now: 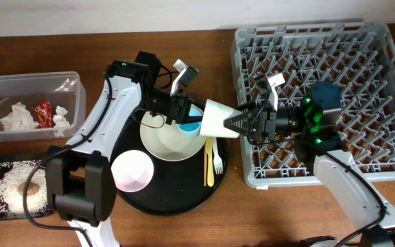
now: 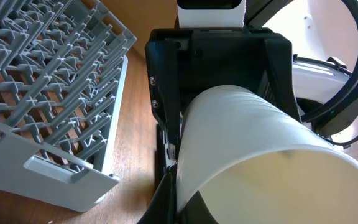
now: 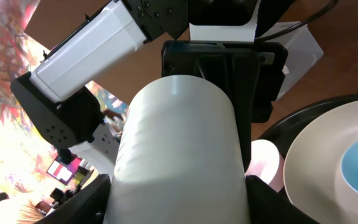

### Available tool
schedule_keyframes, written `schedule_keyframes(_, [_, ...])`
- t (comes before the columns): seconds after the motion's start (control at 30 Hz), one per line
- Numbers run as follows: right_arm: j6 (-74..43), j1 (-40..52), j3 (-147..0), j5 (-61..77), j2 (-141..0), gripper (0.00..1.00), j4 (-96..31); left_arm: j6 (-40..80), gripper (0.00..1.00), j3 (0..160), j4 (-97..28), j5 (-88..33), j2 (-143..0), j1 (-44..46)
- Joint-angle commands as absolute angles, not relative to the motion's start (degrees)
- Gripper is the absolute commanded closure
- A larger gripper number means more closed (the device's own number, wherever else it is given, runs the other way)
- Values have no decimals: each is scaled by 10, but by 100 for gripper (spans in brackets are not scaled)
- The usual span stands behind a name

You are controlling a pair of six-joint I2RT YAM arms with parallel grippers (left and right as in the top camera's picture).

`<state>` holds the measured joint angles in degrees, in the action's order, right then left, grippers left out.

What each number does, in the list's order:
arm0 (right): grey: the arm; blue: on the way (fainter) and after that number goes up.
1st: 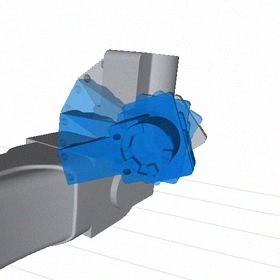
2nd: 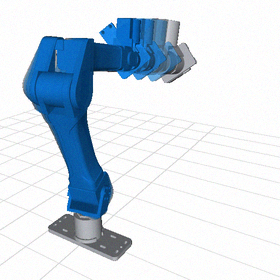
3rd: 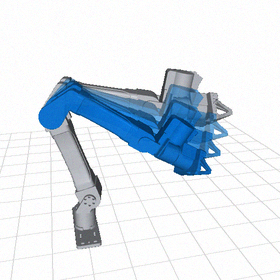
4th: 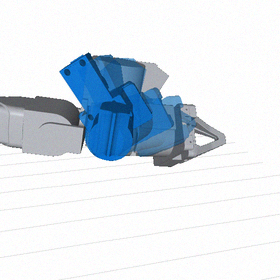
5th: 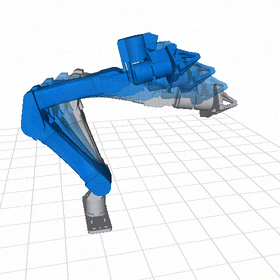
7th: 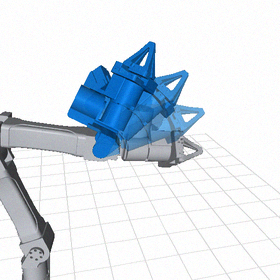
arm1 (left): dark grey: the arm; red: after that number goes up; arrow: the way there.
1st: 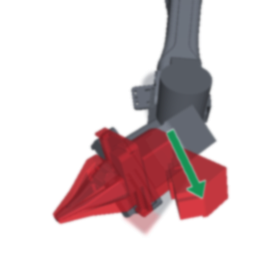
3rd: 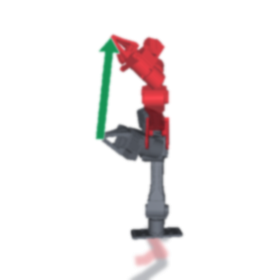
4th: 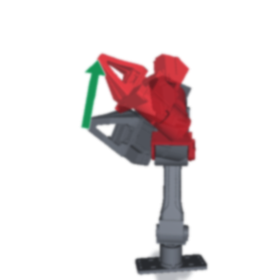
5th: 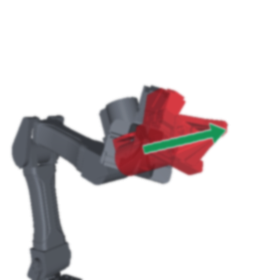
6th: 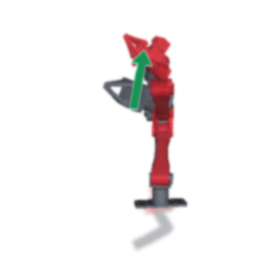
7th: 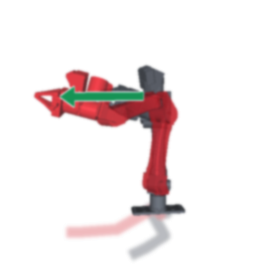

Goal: Sort waste into correct bins and load items into the dishwasher rack
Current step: 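Hand the white cup from the left gripper to the right gripper, then carry the white cup right over the grey dish rack with the right gripper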

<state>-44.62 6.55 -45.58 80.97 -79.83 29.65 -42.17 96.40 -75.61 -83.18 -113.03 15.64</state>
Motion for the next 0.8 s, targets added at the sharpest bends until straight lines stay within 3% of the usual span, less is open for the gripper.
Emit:
schedule_keyframes(0.0, [-438,83,-466,819,-798,28,299,-418,100,965,-754,-843,-1134,158])
schedule_keyframes(0.1, [-437,88,-466,819,-798,23,298,-418,100,965,-754,-843,-1134,158])
schedule_keyframes(0.3, [-438,88,-466,819,-798,23,298,-418,100,965,-754,-843,-1134,157])
schedule_keyframes(0.37, [-438,88,-466,820,-798,31,298,-418,100,965,-753,-843,-1134,157])
schedule_keyframes(0.53, [-438,88,-466,828,-798,62,298,-418,100,965,-752,-843,-1134,156])
schedule_keyframes(0.63, [-445,86,-466,831,-798,64,312,-414,97,965,-752,-843,-1134,144])
schedule_keyframes(0.77, [-610,86,-466,849,-798,64,526,-385,95,966,-729,-842,-1134,109])
